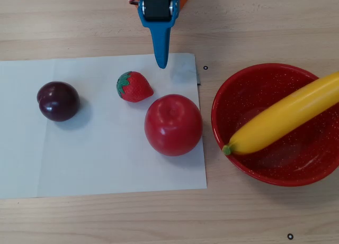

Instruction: Grasp the banana and put it in the red bowl

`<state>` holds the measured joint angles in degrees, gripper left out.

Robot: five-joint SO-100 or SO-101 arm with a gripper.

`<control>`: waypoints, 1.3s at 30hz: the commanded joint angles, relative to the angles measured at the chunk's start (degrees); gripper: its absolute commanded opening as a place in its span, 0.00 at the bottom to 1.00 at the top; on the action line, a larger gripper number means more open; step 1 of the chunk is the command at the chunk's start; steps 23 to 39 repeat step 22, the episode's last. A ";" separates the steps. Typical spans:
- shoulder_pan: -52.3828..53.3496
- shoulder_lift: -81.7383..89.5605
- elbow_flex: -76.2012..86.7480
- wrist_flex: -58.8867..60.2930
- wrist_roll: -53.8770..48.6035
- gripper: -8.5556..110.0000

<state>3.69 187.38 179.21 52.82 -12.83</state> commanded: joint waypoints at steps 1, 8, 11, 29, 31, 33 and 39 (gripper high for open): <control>-0.26 1.23 0.70 0.00 1.05 0.08; -0.35 1.23 0.70 0.09 0.88 0.08; -0.35 1.23 0.70 0.09 1.23 0.08; -0.35 1.23 0.70 0.09 1.23 0.08; -0.35 1.23 0.70 0.09 1.23 0.08; -0.35 1.23 0.70 0.09 1.23 0.08; -0.35 1.23 0.70 0.09 1.23 0.08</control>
